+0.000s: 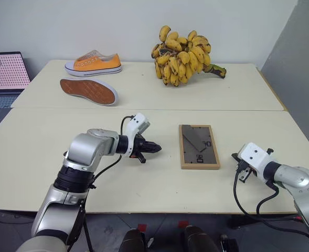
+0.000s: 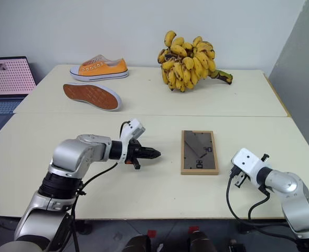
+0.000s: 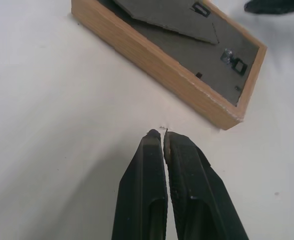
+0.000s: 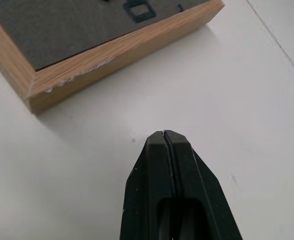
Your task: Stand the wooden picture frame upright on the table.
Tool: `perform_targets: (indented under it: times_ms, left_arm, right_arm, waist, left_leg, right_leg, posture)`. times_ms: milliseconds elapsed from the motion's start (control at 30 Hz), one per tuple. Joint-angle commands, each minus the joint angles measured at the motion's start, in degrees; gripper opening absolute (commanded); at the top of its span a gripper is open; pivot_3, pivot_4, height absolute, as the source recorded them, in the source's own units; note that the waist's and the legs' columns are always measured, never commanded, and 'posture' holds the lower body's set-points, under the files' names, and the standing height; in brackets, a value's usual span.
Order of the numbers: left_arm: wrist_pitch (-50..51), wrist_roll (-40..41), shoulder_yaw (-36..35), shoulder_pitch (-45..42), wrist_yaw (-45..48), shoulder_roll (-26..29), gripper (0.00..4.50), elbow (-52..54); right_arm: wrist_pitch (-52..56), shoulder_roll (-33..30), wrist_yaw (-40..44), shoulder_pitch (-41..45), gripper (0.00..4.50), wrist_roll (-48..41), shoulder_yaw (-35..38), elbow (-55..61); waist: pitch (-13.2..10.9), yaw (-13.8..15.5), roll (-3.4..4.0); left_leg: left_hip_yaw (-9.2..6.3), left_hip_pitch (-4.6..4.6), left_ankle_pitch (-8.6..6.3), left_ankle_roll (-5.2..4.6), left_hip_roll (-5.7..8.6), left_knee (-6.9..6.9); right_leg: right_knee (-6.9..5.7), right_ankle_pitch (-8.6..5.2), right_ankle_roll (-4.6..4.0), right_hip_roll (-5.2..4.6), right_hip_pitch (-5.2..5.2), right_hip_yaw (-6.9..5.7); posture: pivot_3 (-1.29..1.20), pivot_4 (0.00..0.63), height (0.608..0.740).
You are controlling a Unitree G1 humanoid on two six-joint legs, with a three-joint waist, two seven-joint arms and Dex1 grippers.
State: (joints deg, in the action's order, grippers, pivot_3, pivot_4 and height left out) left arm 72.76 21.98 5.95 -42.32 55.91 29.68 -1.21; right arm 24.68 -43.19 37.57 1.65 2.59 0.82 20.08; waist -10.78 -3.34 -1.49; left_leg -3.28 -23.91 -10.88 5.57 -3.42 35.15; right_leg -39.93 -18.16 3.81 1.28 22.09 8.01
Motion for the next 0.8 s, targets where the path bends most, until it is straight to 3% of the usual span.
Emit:
perform_targets:
  times_ms: [33, 100, 133, 300, 633, 800]
  left_arm:
    - [10.5, 3.8, -3.9, -2.4, -3.1, -2.0, 0.23, -2.5]
    - [12.8, 5.0, -5.5, -2.8, -4.6, -3.2, 0.23, -2.3]
    - [14.1, 5.5, -6.4, -3.1, -5.4, -3.9, 0.59, -2.3]
    - [19.3, 7.4, -10.3, -3.9, -9.7, -7.1, 1.56, -2.7]
    - [19.7, 11.9, -11.8, -4.2, -16.4, -9.5, 3.53, -6.4]
    - [19.7, 12.6, -13.5, -6.5, -20.8, -11.5, 3.53, -11.4]
  right_arm:
    - [-1.1, 2.3, -2.3, 0.5, 0.00, 1.3, -1.7, 1.2]
    - [-0.9, 3.0, -2.6, 0.6, 0.00, 1.6, -2.3, 1.3]
    - [-0.8, 3.1, -2.7, 0.7, 0.00, 1.7, -2.4, 1.3]
    - [-0.7, 3.8, -3.2, 1.8, 0.00, 2.1, -3.6, 0.8]
    - [-0.9, 4.3, -3.0, 3.9, 0.00, 3.0, -4.3, -0.8]
    - [-1.6, 4.7, -3.2, 5.4, 0.00, 3.8, -5.1, -2.7]
  waist:
    - [0.0, -0.1, 0.00]
    - [0.0, 0.0, 0.00]
    - [0.0, 0.0, 0.00]
    - [0.0, 0.1, 0.00]
    - [0.0, 0.1, 0.00]
    - [0.0, 0.1, 0.00]
  left_leg:
    - [0.00, 0.00, 0.00, 0.00, 0.00, 0.01]
    - [0.00, -0.01, 0.00, 0.00, 0.00, 0.00]
    - [-0.02, -0.03, 0.00, 0.00, 0.00, -0.01]
    - [-0.03, -0.04, 0.00, 0.01, 0.00, 0.00]
    - [-0.04, -0.04, 0.00, 0.01, 0.00, 0.00]
    - [-0.04, -0.05, 0.00, 0.01, 0.01, 0.00]
  right_leg:
    - [-0.01, 0.00, 0.00, 0.00, 0.00, -0.01]
    - [-0.01, 0.00, 0.00, 0.00, 0.01, 0.00]
    - [-0.01, 0.00, -0.01, 0.00, 0.01, -0.01]
    - [0.00, 0.01, -0.02, -0.01, 0.02, -0.03]
    - [-0.01, 0.04, -0.07, -0.02, 0.01, -0.03]
    - [0.00, 0.16, -0.26, -0.03, 0.01, -0.04]
  posture:
    - [0.00, 0.150, 0.740]
    - [0.00, 0.150, 0.740]
    - [0.00, 0.150, 0.740]
    - [0.00, 0.150, 0.740]
    - [0.00, 0.150, 0.740]
    - [0.00, 0.150, 0.740]
